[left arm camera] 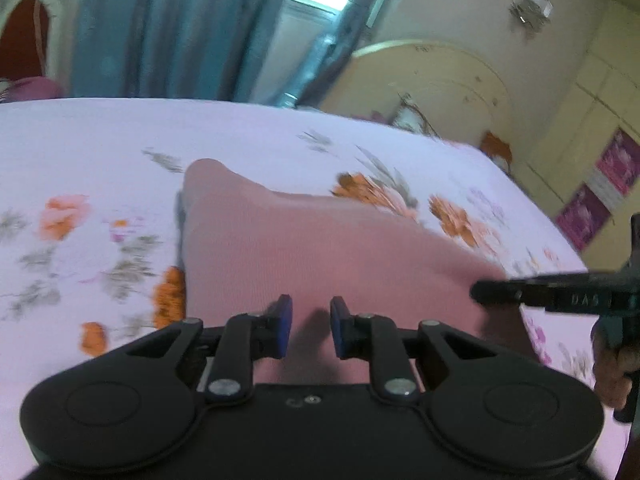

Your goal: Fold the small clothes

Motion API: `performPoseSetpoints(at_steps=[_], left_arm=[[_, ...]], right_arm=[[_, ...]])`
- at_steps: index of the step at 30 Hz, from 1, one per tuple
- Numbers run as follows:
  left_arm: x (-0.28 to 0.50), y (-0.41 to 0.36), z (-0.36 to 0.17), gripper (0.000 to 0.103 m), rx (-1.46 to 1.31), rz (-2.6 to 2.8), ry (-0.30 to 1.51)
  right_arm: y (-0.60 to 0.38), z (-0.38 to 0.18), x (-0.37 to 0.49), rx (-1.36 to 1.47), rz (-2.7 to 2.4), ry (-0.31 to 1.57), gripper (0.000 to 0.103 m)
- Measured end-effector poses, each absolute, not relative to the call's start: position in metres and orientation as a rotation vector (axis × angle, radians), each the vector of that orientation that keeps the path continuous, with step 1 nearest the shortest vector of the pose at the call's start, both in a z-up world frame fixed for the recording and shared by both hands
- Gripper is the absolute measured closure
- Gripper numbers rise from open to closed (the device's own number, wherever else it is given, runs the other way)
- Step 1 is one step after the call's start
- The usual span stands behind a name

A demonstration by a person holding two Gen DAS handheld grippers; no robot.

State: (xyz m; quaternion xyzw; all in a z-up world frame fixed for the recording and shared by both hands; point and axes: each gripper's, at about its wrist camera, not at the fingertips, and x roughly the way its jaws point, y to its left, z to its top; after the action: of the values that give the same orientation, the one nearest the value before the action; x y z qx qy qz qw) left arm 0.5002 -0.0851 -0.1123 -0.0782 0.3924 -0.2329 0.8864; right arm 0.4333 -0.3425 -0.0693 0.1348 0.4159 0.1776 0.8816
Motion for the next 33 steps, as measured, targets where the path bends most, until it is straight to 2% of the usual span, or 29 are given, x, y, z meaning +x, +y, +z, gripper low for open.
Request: performPoseSetpoints(at_steps=[5,7,8,9,10,14,15,16,17,18,23,25,27,28,30,31,33], left_arm=[[0.503,-0.102,-0.133,0.084,-0.141,-0.475,0.88],[0.504,-0.1,-0.132,0.084,-0.13,-0.483,0.886],[0.504,-0.099,-0.129,0.084,-0.128,-0.493,0.884],[0.505,-0.098,-0.125,0.084,-0.122,-0.503,0.873],[0.507,-0.098,-0.121,0.084,-0.114,-0.512,0.852],[0.53,-0.098,-0.118,0.084,-0.106,-0.499,0.858],[0.534,-0.098,-0.119,0.084,-0.109,-0.497,0.862],[0.538,-0.098,-0.122,0.084,-0.113,-0.496,0.873],[0.542,-0.098,-0.125,0.084,-0.121,-0.496,0.887],[0.543,-0.097,-0.127,0.084,-0.129,-0.5,0.894],[0.538,-0.094,-0.132,0.084,-0.139,-0.506,0.88],[0.538,-0.094,-0.135,0.084,-0.142,-0.506,0.883],[0.539,-0.098,-0.135,0.084,-0.115,-0.512,0.89],[0.54,-0.098,-0.131,0.084,-0.101,-0.518,0.895],[0.539,-0.098,-0.118,0.072,-0.083,-0.546,0.847],[0.54,-0.098,-0.112,0.07,-0.063,-0.548,0.811],[0.553,-0.1,-0.107,0.072,-0.039,-0.531,0.786]], right_arm=[[-0.368,-0.115,0.438,0.344,0.299,0.976,0.092],[-0.371,-0.115,0.436,0.381,0.319,0.954,0.091],[-0.373,-0.113,0.434,0.396,0.325,0.933,0.087],[-0.376,-0.112,0.435,0.41,0.314,0.919,0.062],[-0.38,-0.109,0.437,0.417,0.291,0.901,0.043],[-0.398,-0.115,0.472,0.585,0.314,0.874,0.043],[-0.399,-0.119,0.481,0.595,0.298,0.882,0.048],[-0.399,-0.124,0.489,0.6,0.29,0.893,0.065],[-0.4,-0.129,0.498,0.61,0.287,0.913,0.076],[-0.4,-0.132,0.502,0.612,0.29,0.915,0.093],[-0.387,-0.09,0.467,0.414,0.363,0.68,0.094],[-0.379,-0.099,0.468,0.339,0.321,0.729,0.094],[-0.375,-0.128,0.483,0.295,0.25,0.887,0.094],[-0.38,-0.134,0.483,0.331,0.253,0.891,0.093],[-0.386,-0.124,0.477,0.347,0.216,0.865,0.093],[-0.388,-0.115,0.475,0.336,0.183,0.829,0.093],[-0.384,-0.1,0.472,0.308,0.202,0.778,0.093]])
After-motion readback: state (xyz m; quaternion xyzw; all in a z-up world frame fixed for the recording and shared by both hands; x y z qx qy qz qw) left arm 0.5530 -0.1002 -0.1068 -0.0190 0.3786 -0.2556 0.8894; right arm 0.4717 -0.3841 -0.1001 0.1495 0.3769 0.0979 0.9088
